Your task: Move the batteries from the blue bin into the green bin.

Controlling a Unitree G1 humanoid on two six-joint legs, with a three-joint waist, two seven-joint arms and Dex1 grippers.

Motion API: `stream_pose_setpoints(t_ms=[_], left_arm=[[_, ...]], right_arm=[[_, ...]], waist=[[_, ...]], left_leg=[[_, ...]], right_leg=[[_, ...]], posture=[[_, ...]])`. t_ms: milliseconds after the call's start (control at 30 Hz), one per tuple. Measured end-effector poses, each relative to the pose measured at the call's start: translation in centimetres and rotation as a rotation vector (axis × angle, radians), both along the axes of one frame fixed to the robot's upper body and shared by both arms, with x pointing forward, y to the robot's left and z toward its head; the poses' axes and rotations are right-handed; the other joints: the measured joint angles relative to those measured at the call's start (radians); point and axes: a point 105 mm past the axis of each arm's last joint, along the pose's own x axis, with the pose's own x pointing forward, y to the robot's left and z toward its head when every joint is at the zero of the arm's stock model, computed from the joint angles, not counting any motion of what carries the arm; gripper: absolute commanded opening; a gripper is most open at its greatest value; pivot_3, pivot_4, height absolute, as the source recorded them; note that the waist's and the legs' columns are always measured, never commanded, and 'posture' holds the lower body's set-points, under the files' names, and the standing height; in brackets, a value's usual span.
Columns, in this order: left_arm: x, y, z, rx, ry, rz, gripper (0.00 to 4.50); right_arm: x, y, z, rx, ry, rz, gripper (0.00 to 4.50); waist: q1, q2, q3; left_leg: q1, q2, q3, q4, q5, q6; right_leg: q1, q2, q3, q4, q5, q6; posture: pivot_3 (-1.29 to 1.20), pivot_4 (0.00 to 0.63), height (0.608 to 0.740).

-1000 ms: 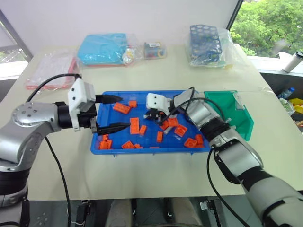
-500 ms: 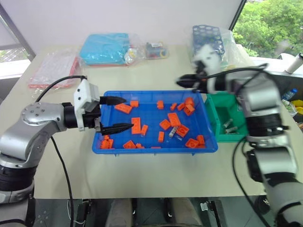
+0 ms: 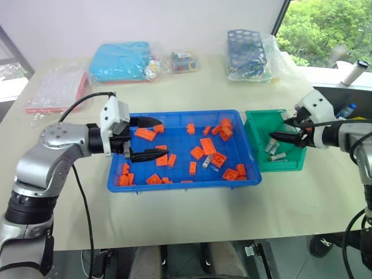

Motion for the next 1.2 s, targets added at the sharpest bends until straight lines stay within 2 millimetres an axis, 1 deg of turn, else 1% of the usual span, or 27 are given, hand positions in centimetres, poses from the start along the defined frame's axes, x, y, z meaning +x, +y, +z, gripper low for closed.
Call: stream_pose_setpoints(t_ms=[67,100,167,200,233,300,333,400,433,500,700,767,867,933,1200], left_arm=[[0.0,0.0,0.0,0.0,0.0,-0.001,4.5],[0.0,0.0,0.0,0.0,-0.001,-0.001,4.5],[0.0,0.0,0.0,0.001,-0.001,-0.001,4.5],[0.0,0.0,0.0,0.001,-0.001,-0.001,4.5],[0.0,-0.1,0.0,0.001,-0.003,-0.002,4.5],[-0.1,-0.1,0.1,0.002,-0.006,-0.004,4.5],[-0.1,-0.1,0.1,0.003,-0.006,-0.003,4.5],[-0.1,0.0,0.0,0.005,-0.004,0.002,4.5],[-0.1,0.0,-0.1,0.007,-0.002,0.005,4.5],[-0.2,0.2,-0.1,0.018,-0.006,0.011,4.5],[-0.4,0.9,0.0,0.029,-0.015,0.045,4.5],[-0.4,1.0,0.0,0.028,-0.016,0.049,4.5],[-0.4,0.9,0.1,0.028,-0.022,0.049,4.5],[-0.4,0.9,0.2,0.028,-0.023,0.05,4.5],[-0.4,0.9,0.3,0.028,-0.026,0.051,4.5]], right_arm=[[-0.1,1.3,1.3,0.01,-0.036,0.055,2.99],[-0.5,2.5,2.0,0.022,-0.044,0.115,2.99],[-1.3,5.3,2.3,0.05,-0.035,0.231,2.99],[-1.8,7.0,2.0,0.074,-0.016,0.293,2.99],[-2.3,9.1,1.0,0.099,0.031,0.357,2.99],[-3.0,11.2,-1.2,0.119,0.124,0.41,2.99],[-3.1,11.7,-2.0,0.121,0.158,0.413,3.26],[-3.2,12.5,-2.9,0.128,0.189,0.413,3.9],[-3.3,13.0,-3.1,0.137,0.197,0.415,4.42],[-3.6,14.0,-3.5,0.175,0.222,0.432,4.47],[-4.4,15.0,-4.7,0.213,0.299,0.441,4.47],[-5.0,15.4,-5.2,0.228,0.332,0.459,4.47],[-5.3,15.5,-5.5,0.229,0.347,0.464,4.47],[-5.2,15.6,-5.8,0.224,0.345,0.458,4.47],[-3.5,14.7,-7.5,0.214,0.359,0.375,4.47]], waist=[[0.0,0.0,0.0],[0.001,0.0,0.0],[0.0,0.0,0.0],[-0.002,0.0,0.0],[-0.003,-0.001,0.0],[0.0,0.0,0.0],[0.004,0.0,0.0],[0.01,-0.001,0.0],[0.013,-0.001,0.0],[0.02,-0.001,0.0],[0.028,-0.001,0.0],[0.027,-0.001,0.0],[0.026,-0.001,0.0],[0.026,-0.001,0.0],[0.026,-0.001,0.0]], left_leg=[[0.0,0.0,0.0,0.0,0.0,0.0],[0.0,0.001,-0.001,0.0,0.0,0.0],[0.0,0.002,-0.001,0.0,0.0,0.0],[0.0,0.003,-0.001,0.0,0.0,0.0],[0.0,0.003,-0.001,0.0,0.0,0.0],[0.0,0.002,-0.001,0.0,0.0,0.0],[-0.001,0.002,-0.001,0.0,0.0,0.0],[-0.001,0.002,-0.001,0.001,0.0,0.0],[-0.001,0.002,-0.001,0.002,0.0,0.0],[-0.001,0.002,-0.001,0.002,0.0,0.0],[-0.001,0.002,-0.001,0.002,0.0,0.0],[-0.001,0.002,-0.001,0.002,0.0,0.0],[-0.001,0.002,-0.001,0.002,0.0,0.0],[-0.001,0.002,-0.001,0.002,0.0,0.0],[-0.001,0.001,-0.001,0.002,0.0,0.0]], right_leg=[[0.0,0.0,0.0,0.0,0.0,0.0],[0.0,0.0,0.0,0.0,0.0,0.0],[0.0,0.001,0.0,0.0,0.0,0.0],[0.0,0.001,0.0,0.0,0.0,0.0],[0.0,0.001,0.0,0.0,0.0,0.0],[0.0,0.001,0.0,0.0,0.0,0.0],[0.0,0.0,-0.001,0.0,0.0,0.0],[0.0,-0.001,-0.001,0.0,0.0,0.0],[0.0,-0.001,-0.001,0.0,0.0,0.0],[0.0,0.0,-0.001,0.0,0.0,0.0],[0.0,0.0,-0.001,0.0,0.0,0.0],[0.0,0.0,-0.001,0.0,0.0,0.0],[0.0,0.0,-0.001,0.0,0.0,0.0],[0.0,0.0,-0.001,0.0,0.0,0.0],[0.0,0.0,-0.001,0.0,0.0,0.0]], posture=[[0.0,0.15,0.739],[0.0,0.15,0.739],[0.0,0.15,0.739],[0.0,0.15,0.739],[0.0,0.15,0.739],[0.0,0.15,0.739],[0.0,0.15,0.739],[0.0,0.15,0.739],[0.0,0.15,0.739],[0.0,0.15,0.739],[0.0,0.15,0.739],[0.0,0.15,0.739],[0.0,0.15,0.739],[0.0,0.15,0.739],[0.0,0.15,0.739]])
